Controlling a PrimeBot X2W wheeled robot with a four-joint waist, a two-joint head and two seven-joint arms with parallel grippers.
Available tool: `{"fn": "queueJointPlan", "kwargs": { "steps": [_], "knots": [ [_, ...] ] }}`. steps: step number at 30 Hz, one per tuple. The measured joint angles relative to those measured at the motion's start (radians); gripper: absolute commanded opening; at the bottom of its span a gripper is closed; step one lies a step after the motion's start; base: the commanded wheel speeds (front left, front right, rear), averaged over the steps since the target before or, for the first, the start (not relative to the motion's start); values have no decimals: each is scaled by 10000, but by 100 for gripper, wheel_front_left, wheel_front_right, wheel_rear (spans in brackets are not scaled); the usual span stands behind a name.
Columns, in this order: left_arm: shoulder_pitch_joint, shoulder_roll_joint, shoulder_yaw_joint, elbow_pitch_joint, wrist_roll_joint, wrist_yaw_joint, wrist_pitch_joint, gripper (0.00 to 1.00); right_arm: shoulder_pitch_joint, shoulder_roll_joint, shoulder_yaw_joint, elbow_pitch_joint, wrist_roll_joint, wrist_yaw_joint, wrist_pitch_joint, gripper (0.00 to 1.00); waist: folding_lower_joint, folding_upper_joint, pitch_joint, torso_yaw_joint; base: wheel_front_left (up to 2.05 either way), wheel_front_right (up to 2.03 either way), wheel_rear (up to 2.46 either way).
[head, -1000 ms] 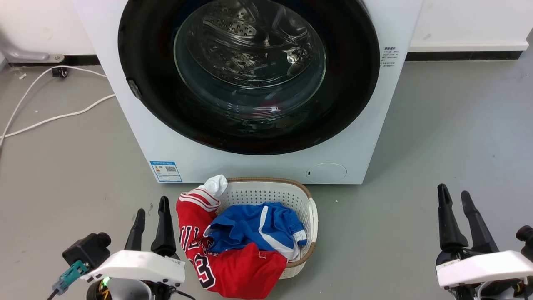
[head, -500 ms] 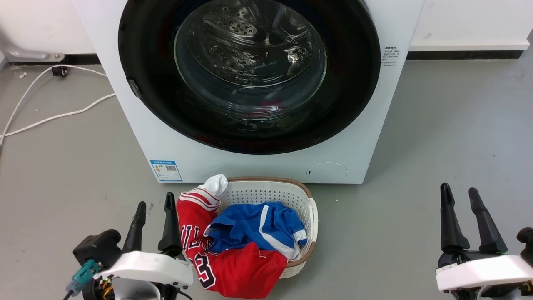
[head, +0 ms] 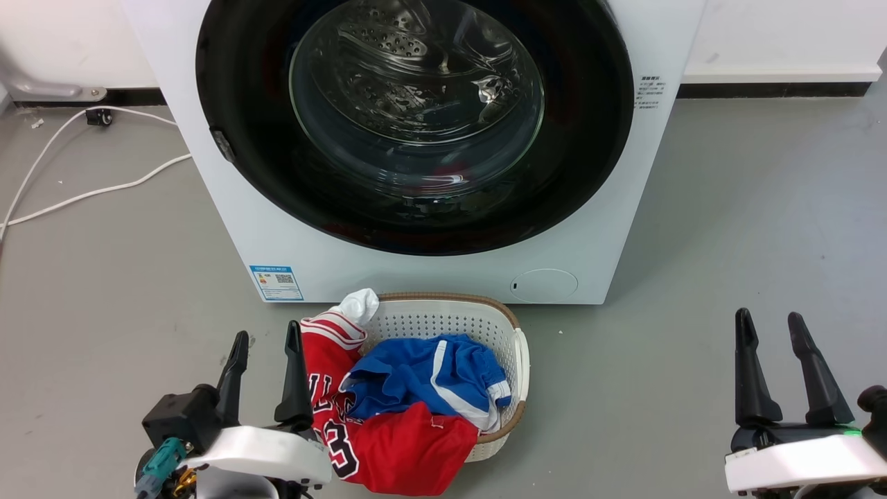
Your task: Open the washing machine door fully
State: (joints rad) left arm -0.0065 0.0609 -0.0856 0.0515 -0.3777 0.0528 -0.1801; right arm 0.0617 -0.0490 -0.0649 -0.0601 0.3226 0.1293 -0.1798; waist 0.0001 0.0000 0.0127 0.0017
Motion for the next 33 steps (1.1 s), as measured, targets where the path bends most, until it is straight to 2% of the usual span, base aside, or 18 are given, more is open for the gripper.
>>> {"fn": "queueJointPlan", "kwargs": {
  "steps": [16, 33],
  "knots": [
    [196, -61, 12, 69, 1233, -6, -349, 100, 217, 0, 2, -205, -1126, 2, -330, 100, -1, 0, -18, 36, 0, 0, 0],
    [247, -92, -25, 125, 2353, -75, -667, 100, 420, -6, 115, -159, -1649, 15, -673, 100, 0, 0, -49, 80, 0, 0, 0]
  ]
}}
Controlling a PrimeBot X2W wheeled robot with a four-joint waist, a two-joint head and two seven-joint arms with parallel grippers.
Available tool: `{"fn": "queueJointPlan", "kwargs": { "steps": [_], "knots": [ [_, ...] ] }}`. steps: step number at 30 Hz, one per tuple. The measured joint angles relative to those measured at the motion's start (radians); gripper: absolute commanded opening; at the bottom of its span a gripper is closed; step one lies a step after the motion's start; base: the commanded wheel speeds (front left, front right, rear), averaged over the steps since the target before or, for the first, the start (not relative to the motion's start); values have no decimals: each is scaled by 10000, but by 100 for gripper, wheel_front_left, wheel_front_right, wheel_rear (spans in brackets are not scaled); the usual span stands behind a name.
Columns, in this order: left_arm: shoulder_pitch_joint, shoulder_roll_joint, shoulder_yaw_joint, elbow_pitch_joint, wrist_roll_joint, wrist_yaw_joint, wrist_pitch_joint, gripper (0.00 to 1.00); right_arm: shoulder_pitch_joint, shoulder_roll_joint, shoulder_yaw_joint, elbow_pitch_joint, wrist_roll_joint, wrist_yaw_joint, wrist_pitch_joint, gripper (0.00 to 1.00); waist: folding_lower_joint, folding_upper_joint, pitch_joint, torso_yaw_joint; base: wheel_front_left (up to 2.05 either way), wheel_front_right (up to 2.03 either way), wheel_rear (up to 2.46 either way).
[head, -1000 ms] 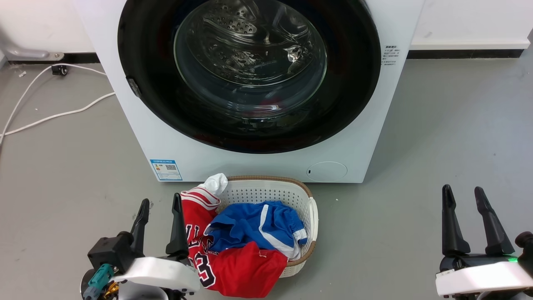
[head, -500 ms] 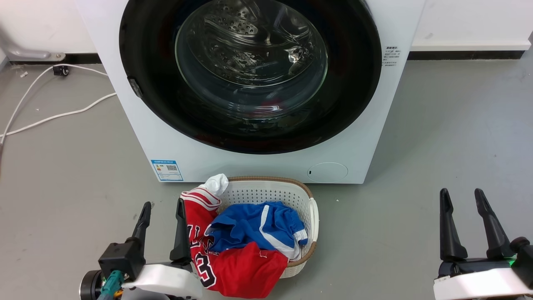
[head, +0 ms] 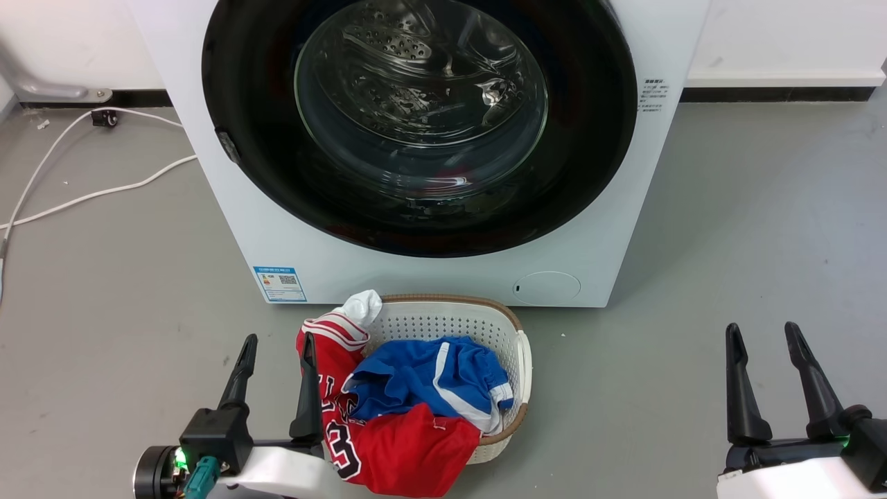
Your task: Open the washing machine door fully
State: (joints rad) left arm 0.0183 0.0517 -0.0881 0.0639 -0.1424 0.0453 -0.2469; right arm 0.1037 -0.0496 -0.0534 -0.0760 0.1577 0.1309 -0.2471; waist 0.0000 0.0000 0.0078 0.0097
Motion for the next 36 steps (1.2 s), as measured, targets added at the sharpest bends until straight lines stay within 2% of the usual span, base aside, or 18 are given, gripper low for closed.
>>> {"fn": "queueJointPlan", "kwargs": {
  "steps": [9, 36],
  "knots": [
    [146, -2, -54, 56, 347, 207, -140, 100, 58, -2, 23, -8, -339, 0, -155, 100, 0, 0, -33, 0, 0, 0, 0],
    [142, -4, 12, 370, 198, 349, -161, 100, 60, -2, 173, 558, -284, 0, -159, 99, 0, 0, 9, -4, 0, 0, 0]
  ]
}}
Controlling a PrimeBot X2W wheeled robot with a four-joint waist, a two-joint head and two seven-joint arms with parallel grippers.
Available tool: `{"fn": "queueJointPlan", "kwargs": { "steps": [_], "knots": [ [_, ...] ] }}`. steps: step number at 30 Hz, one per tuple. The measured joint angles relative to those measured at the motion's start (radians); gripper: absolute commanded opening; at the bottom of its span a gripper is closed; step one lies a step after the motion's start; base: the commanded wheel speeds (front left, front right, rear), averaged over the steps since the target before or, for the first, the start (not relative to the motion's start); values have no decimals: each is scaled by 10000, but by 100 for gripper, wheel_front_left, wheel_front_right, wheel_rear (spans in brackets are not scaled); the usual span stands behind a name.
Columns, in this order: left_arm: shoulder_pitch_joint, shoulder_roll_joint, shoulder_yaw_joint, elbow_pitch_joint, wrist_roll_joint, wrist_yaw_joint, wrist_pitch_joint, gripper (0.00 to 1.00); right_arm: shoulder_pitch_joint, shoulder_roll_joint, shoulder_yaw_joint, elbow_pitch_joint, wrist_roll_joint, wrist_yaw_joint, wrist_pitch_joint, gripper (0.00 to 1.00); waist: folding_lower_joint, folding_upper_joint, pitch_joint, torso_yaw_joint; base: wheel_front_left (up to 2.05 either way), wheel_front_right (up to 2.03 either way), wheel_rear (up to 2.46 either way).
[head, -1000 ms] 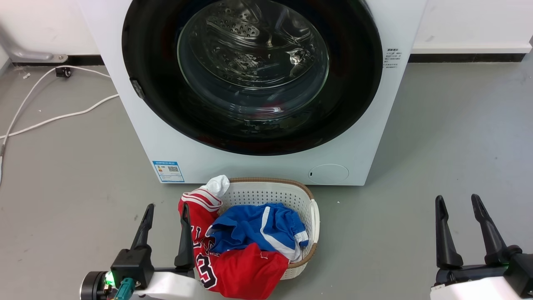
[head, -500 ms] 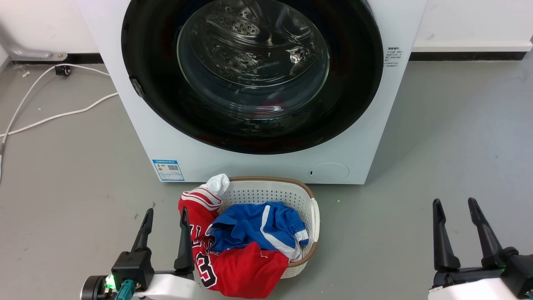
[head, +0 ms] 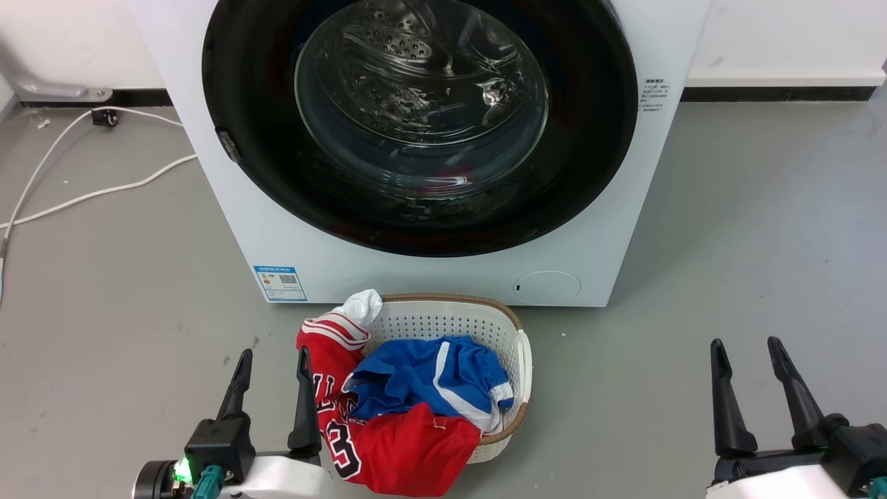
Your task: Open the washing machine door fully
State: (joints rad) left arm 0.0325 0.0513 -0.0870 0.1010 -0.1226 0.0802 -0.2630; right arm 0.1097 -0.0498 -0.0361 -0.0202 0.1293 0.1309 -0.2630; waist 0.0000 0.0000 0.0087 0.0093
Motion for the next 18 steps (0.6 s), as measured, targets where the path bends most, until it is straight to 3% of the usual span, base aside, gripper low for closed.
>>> {"fn": "queueJointPlan", "kwargs": {
  "steps": [1, 2, 6, 14, 18],
  "knots": [
    [-1, 0, -4, -2, 2, 2, 0, 100, -1, 0, 2, 0, -2, 0, -2, 35, 0, 0, 1, 2, 0, 0, 0],
    [-1, 0, 2, -2, 10, 2, 0, 100, -4, 0, 17, 0, 0, 0, -2, 0, 0, 0, 3, 3, 0, 0, 0],
    [-2, 0, 12, -6, 13, 6, 0, 100, -4, 2, 90, 117, 637, 2, -2, 0, 0, 0, -6, 1, 0, 0, 0],
    [-2, 0, 15, 6, 33, 0, 0, 100, -25, 8, 619, 966, 7283, 0, -2, 0, 0, 0, -64, 11, 0, 0, 0],
    [-1, 0, 33, 2, 38, -6, 0, 100, -231, 10, 393, 938, 10408, -2, -4, 0, 0, 0, -72, -9, 0, 0, 0]
  ]
}}
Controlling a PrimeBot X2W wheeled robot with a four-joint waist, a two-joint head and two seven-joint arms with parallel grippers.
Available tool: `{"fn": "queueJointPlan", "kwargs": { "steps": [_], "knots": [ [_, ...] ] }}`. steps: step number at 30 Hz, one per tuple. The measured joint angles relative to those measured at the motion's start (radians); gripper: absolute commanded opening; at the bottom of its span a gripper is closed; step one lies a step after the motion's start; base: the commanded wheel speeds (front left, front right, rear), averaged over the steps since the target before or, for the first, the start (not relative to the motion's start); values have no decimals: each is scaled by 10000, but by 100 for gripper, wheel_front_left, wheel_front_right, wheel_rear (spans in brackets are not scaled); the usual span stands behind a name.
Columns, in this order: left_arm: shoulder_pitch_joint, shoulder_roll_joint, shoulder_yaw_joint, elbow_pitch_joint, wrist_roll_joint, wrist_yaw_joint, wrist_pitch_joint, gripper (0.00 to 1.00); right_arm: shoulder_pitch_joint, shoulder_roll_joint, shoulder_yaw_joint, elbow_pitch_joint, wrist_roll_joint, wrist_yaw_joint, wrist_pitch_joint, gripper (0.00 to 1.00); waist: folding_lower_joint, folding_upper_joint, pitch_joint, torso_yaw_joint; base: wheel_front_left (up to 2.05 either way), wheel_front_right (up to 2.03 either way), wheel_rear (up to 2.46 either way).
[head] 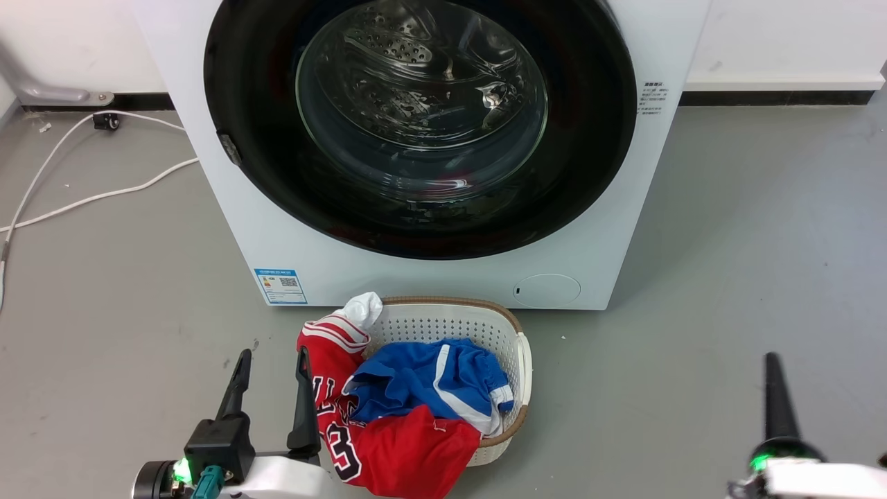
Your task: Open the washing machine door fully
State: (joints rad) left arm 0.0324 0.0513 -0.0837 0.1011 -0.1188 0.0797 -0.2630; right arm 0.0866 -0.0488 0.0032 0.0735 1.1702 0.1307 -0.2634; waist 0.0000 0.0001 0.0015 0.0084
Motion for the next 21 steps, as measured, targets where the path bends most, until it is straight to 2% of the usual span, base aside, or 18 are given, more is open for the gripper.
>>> {"fn": "queueJointPlan", "kwargs": {
  "steps": [2, 4, 7, 12, 21],
  "knots": [
    [1, -2, -10, 8, 0, 0, 0, 100, -105, -31, -19, -90, 1519, 0, 0, 0, 0, 0, -2, -2, 0, 0, 0],
    [1, -2, -17, 15, -2, -2, 0, 100, -103, -38, 374, -207, 2713, 0, 0, 0, 0, 0, -11, 5, 0, 0, 0],
    [1, -2, -15, 25, -2, -2, 0, 100, -89, 19, 508, -640, 3942, 0, 384, 0, 0, 0, -15, 12, 0, 0, 0],
    [0, -2, 4, 12, -2, 0, 0, 100, 11, -13, -58, -1235, 5530, 0, 1363, 0, 0, 0, -24, -7, 0, 0, 0],
    [0, -4, 4, -29, 23, 42, 0, 100, 411, -40, -577, -1538, 5986, -2, 3371, 0, 0, 0, 21, 13, 0, 0, 0]
  ]
}}
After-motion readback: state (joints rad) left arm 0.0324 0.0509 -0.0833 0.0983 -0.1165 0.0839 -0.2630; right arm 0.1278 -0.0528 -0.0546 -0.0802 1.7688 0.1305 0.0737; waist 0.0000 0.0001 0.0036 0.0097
